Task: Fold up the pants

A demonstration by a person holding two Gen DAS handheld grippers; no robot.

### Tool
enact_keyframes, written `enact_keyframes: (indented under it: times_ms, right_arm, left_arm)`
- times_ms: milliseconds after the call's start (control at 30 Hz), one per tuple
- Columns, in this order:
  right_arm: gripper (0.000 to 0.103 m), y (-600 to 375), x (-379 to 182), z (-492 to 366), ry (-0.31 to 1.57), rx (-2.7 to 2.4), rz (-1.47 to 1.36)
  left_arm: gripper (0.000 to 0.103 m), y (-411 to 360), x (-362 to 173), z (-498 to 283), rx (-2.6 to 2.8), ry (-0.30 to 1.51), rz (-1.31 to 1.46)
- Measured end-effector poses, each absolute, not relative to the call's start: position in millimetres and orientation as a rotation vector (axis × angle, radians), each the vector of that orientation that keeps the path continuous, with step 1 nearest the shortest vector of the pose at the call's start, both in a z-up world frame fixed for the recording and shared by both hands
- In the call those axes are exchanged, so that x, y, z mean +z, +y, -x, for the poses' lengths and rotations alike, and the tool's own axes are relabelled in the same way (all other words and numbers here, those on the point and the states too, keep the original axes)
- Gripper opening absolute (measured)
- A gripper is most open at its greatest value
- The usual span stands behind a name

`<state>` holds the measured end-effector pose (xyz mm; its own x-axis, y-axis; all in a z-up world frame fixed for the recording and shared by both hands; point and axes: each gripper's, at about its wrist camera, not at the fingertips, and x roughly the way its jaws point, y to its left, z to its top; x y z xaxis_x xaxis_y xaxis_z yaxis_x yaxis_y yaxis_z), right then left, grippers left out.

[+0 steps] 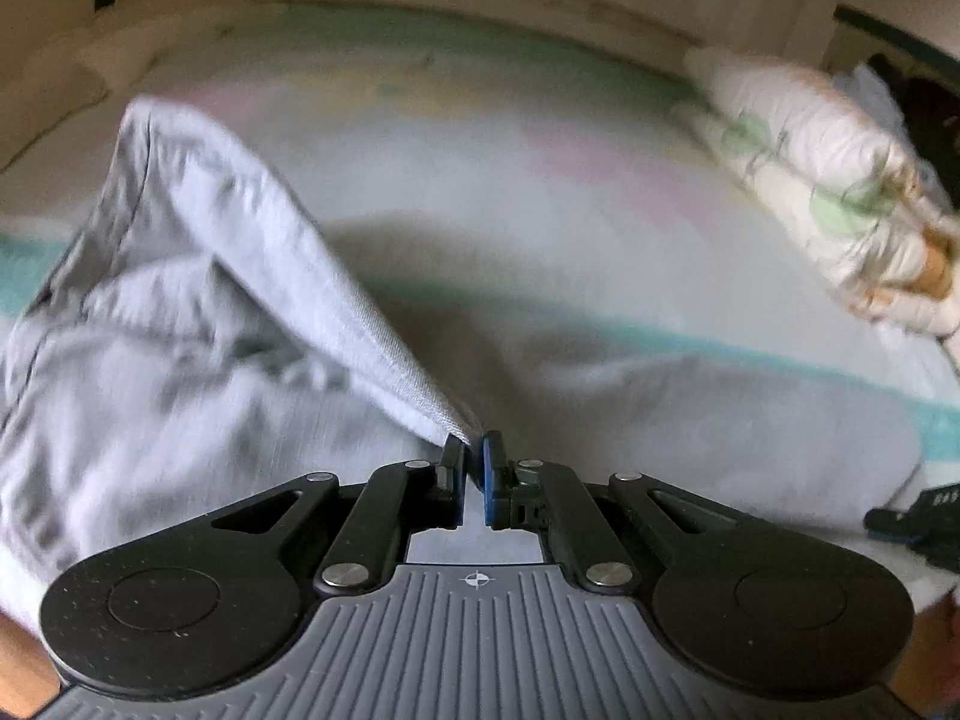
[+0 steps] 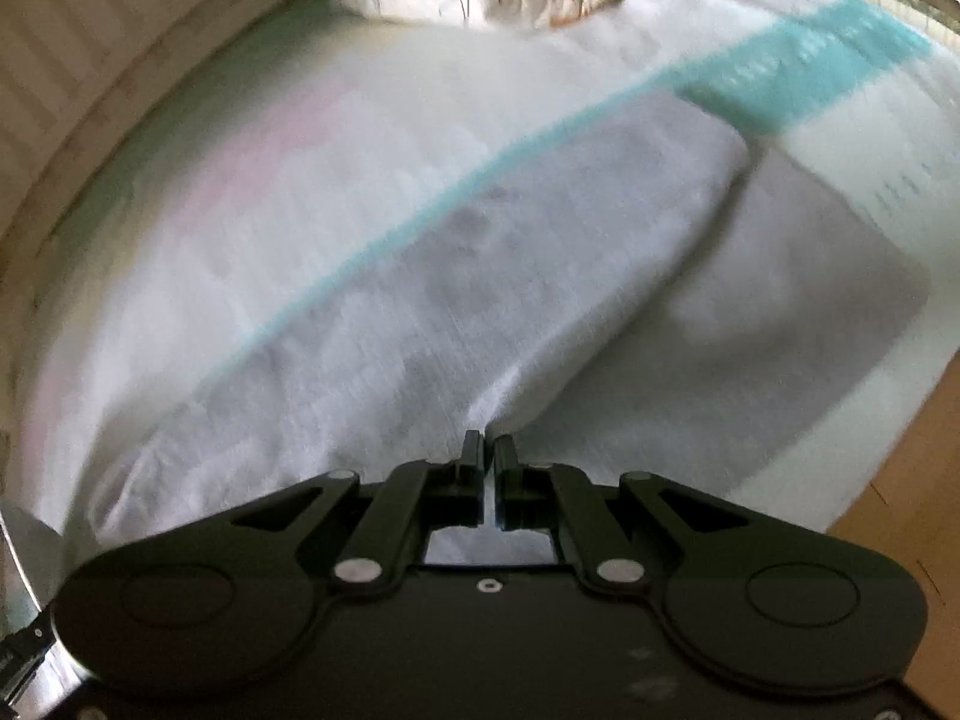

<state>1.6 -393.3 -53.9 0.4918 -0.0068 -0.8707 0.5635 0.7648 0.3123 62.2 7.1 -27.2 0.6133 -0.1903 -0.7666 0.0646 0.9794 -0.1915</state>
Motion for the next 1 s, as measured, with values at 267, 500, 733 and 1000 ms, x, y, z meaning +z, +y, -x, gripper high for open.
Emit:
enact_keyframes:
  times_ms: [267,500,733,1000]
  right_arm:
    - [0.044,-434,-58,11,0.903,-0.515,-0.751]
    - [0.045,-481,-74,36,0.804,-0.688,-0.914]
    - [0.045,-489,-87,20,0.772,-0.642,-0.929]
    - [0.044,-469,-66,-35,0.624,-0.415,-0.785]
  left_arm:
    - [0.005,0,-45,-68,-0.149,0.935,0.112]
    - [0.005,-3,-50,-69,-0.160,0.941,0.119]
    - [0.005,-2,-53,-65,-0.163,0.944,0.116]
    - [0.005,-5,-55,-66,-0.163,0.951,0.103]
